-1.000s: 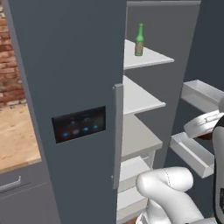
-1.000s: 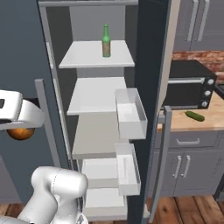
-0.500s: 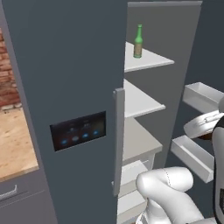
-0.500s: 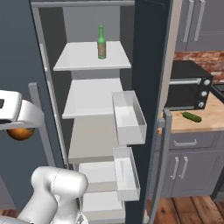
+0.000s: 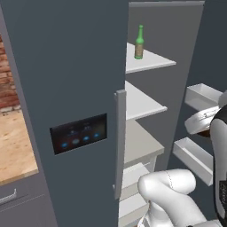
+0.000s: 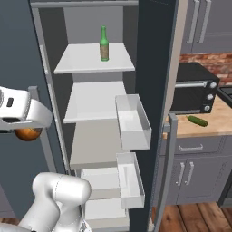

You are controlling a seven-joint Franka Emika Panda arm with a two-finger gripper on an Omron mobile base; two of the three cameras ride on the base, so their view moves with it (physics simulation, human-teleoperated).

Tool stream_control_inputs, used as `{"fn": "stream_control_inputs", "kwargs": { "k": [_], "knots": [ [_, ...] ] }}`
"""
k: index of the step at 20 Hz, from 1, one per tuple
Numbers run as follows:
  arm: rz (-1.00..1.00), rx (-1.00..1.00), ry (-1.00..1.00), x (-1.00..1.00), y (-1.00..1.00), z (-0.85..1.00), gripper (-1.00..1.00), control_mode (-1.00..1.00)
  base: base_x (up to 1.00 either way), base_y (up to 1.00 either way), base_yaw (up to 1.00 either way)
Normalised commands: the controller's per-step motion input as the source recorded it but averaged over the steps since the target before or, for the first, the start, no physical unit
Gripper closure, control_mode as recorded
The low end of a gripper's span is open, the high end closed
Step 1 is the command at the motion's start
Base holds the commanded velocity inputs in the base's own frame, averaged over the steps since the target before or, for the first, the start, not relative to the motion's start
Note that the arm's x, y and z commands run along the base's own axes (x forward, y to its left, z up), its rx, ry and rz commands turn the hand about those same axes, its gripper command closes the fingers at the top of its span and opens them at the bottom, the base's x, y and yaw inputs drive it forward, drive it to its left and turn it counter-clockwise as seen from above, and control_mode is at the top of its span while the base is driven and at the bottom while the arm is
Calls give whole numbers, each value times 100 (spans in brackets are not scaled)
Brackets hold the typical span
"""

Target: Place the beer on the top shelf of the fridge to keep it out of children's reach, and place the cucumber and orange on lower shelves for easy access.

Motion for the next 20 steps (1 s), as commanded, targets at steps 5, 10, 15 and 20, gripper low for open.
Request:
{"fn": "stream_control_inputs", "kwargs": {
  "k": [5,10,15,20],
  "knots": [
    [0,0,0,33,-8,-16,100,-100,0,0,0],
    [0,0,-1,32,0,-36,100,-100,0,0,0],
    [0,0,0,38,0,-36,100,-100,0,0,0],
    [0,0,-3,41,-1,-12,100,-100,0,0,0]
  ]
}}
